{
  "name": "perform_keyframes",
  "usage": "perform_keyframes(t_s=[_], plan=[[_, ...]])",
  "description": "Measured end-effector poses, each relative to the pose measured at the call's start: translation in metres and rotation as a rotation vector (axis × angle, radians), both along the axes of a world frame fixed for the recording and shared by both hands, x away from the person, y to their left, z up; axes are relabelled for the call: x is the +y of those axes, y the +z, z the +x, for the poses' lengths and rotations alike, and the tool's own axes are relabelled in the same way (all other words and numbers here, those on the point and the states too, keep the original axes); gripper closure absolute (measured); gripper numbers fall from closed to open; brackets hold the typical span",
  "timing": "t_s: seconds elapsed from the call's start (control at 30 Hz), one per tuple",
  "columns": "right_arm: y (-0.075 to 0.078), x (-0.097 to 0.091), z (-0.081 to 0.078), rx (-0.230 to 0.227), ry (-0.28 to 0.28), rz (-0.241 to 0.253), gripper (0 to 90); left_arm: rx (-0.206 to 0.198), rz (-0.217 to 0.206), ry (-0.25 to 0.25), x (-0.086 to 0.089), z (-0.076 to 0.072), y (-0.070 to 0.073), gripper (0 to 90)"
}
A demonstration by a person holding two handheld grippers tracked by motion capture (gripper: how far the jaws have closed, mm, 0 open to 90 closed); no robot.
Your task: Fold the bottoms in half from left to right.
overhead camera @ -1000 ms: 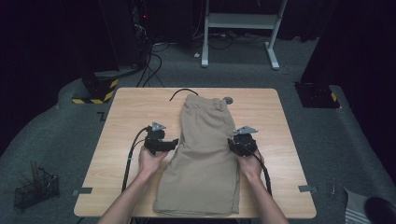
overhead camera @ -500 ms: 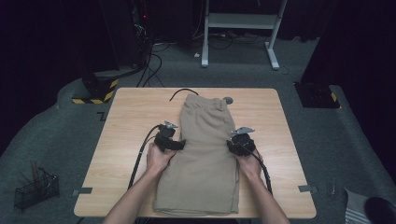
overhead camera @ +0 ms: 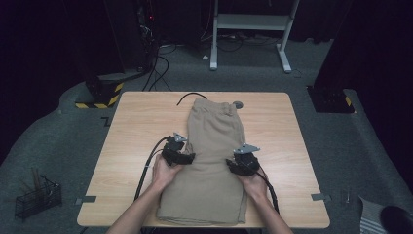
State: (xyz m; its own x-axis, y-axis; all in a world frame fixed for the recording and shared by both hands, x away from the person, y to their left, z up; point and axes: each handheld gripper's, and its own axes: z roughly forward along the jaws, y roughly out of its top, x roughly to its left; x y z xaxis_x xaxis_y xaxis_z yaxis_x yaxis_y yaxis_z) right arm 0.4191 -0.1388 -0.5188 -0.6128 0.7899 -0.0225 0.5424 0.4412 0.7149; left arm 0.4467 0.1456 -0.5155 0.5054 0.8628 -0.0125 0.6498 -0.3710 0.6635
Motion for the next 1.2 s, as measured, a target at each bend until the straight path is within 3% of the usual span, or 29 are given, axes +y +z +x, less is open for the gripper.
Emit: perform_keyframes(t_s=[0.07,0.13,0.23,0.37,0.5,0.53,0.6,0.73,0.8,0.9,1.03,1.1,1.2], plan=[[0.001,-0.008,-0.002,-0.005,0.015,-0.016,55.5,-0.006,0.02,0.003,0.0,-0.001,0.002,25.7],[0.003,-0.013,-0.001,-0.007,0.017,-0.042,55.0,-0.006,0.0,0.006,0.002,-0.001,0.004,26.1],[0.007,-0.015,0.002,-0.006,-0.023,-0.066,52.0,-0.014,-0.018,-0.003,0.003,-0.003,0.007,27.5],[0.015,-0.009,-0.01,-0.02,-0.004,0.017,50.3,0.003,-0.015,0.001,0.005,-0.009,0.002,27.7],[0.007,0.002,-0.018,-0.004,0.031,-0.015,49.6,-0.01,0.003,0.0,0.007,-0.017,-0.001,27.7],[0.003,0.002,-0.019,0.003,0.032,-0.027,49.6,-0.007,0.001,0.001,0.008,-0.019,-0.001,27.7],[0.0,-0.003,-0.019,-0.003,0.037,-0.003,50.2,-0.007,0.0,-0.004,0.009,-0.024,-0.001,27.3],[0.002,-0.008,-0.019,-0.021,0.051,-0.052,49.8,-0.007,0.003,-0.01,0.008,-0.03,0.0,26.5],[0.005,-0.01,-0.017,-0.019,0.039,-0.065,49.0,-0.022,-0.008,-0.01,0.009,-0.03,0.002,26.1],[0.009,-0.009,-0.018,-0.021,0.033,-0.021,48.1,-0.041,-0.043,-0.005,0.012,-0.028,0.002,25.9],[0.002,-0.003,-0.017,-0.005,0.036,-0.031,48.4,-0.02,-0.044,0.004,0.015,-0.024,-0.004,23.7],[0.001,-0.006,-0.017,-0.013,0.039,-0.022,48.5,-0.019,-0.036,0.004,0.016,-0.024,-0.003,23.3],[0.001,-0.009,-0.02,-0.034,0.029,-0.049,48.2,-0.021,-0.031,0.005,0.017,-0.025,-0.003,22.9]])
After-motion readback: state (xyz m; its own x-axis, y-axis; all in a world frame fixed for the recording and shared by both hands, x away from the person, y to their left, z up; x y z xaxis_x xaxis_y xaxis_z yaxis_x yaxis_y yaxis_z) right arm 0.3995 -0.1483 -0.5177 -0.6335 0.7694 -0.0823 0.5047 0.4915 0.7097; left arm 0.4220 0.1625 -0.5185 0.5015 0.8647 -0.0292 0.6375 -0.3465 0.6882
